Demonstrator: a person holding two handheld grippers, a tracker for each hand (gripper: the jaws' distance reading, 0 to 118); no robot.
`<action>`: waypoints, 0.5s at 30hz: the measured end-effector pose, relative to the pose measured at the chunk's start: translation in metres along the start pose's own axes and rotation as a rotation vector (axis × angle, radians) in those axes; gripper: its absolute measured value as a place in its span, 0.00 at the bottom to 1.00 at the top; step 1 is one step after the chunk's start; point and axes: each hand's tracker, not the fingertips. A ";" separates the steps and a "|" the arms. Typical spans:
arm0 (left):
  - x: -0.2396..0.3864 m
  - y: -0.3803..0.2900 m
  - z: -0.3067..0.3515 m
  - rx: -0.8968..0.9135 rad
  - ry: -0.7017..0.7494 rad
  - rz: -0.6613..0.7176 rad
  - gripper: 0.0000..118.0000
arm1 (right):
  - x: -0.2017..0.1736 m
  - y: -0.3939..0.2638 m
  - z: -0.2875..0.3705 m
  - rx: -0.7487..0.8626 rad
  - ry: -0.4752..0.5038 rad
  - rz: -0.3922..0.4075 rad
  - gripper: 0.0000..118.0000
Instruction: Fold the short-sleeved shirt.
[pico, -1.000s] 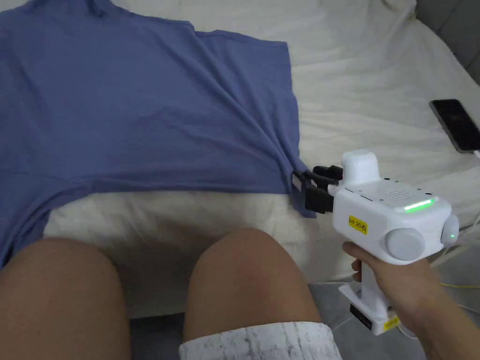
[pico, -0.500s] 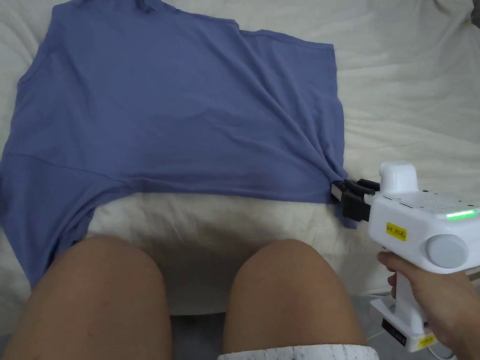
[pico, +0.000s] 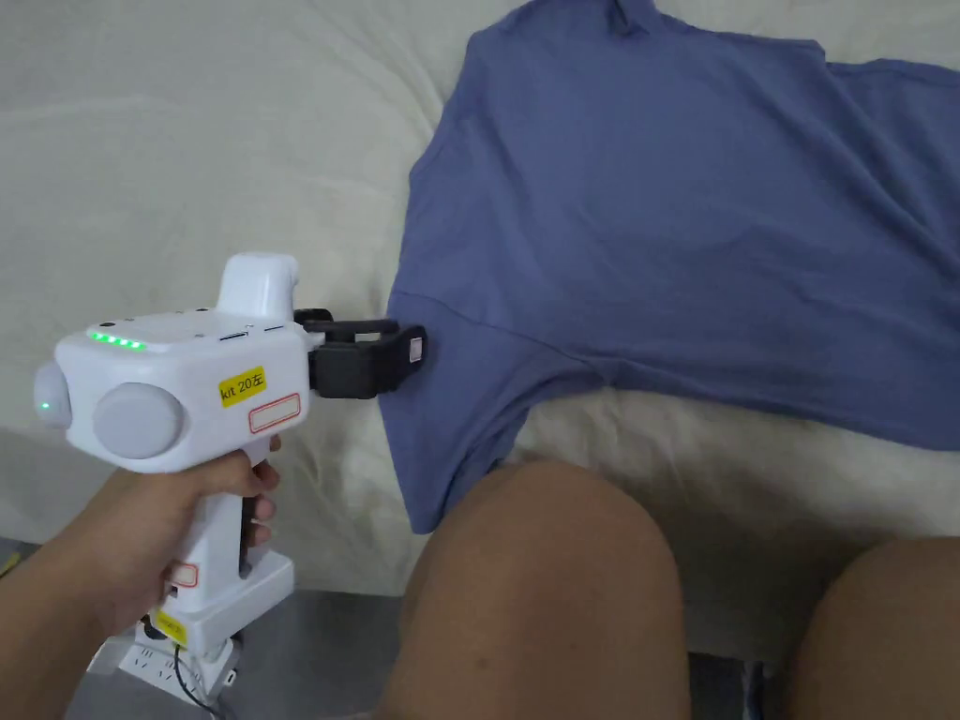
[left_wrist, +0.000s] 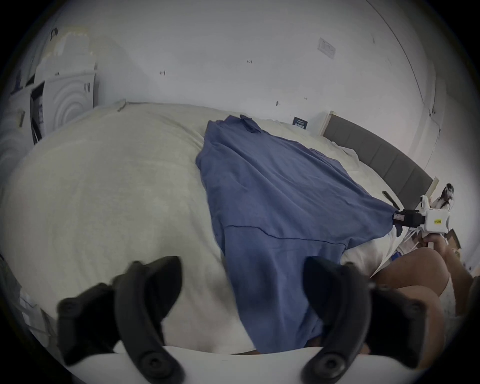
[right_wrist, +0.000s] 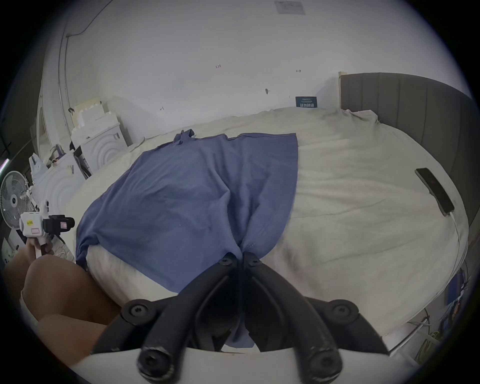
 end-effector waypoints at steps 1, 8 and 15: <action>0.000 -0.001 -0.004 0.000 0.009 0.003 0.85 | 0.003 -0.002 -0.004 -0.003 0.001 0.002 0.03; 0.004 -0.006 -0.031 -0.026 0.013 0.019 0.85 | 0.000 -0.007 -0.008 -0.022 0.010 0.030 0.03; 0.022 0.011 -0.047 -0.033 0.025 0.006 0.84 | -0.014 -0.008 -0.010 -0.020 0.010 0.027 0.03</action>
